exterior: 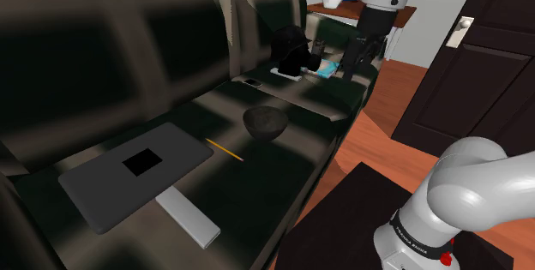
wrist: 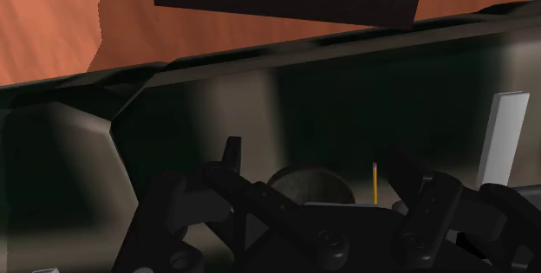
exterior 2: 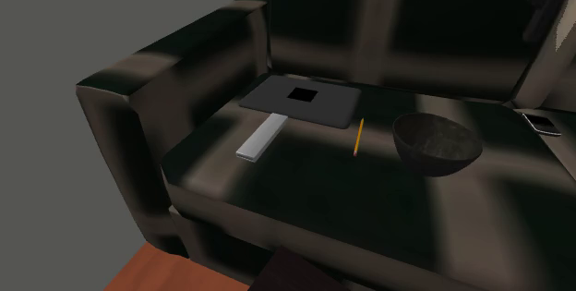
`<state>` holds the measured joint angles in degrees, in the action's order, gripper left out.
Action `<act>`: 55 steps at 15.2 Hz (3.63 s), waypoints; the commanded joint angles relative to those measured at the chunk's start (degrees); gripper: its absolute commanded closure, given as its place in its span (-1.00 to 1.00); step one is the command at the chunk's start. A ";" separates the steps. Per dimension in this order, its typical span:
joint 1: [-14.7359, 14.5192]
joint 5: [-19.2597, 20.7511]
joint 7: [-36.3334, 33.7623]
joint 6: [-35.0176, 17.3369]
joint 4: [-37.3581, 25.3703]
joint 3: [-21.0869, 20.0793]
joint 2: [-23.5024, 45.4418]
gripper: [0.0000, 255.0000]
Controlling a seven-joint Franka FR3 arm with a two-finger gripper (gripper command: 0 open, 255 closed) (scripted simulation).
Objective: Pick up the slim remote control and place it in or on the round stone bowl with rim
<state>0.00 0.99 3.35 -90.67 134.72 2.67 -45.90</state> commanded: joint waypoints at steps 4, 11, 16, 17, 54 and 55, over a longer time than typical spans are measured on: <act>-1.16 -2.14 -3.39 -3.54 2.63 -3.11 1.00 -1.00; -4.00 -6.83 -11.07 -12.51 6.37 -10.55 6.17 -1.00; -5.75 -9.35 -16.51 -19.29 6.85 -15.94 12.26 -1.00; -6.03 -9.72 -17.61 -20.65 6.72 -17.02 13.70 -1.00; -19.16 16.42 -58.79 -45.53 -24.41 -29.59 74.86 -1.00; -19.16 16.42 -58.79 -45.52 -24.41 -29.59 74.86 -1.00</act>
<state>-19.14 17.35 -55.41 -136.06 110.25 -26.95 28.92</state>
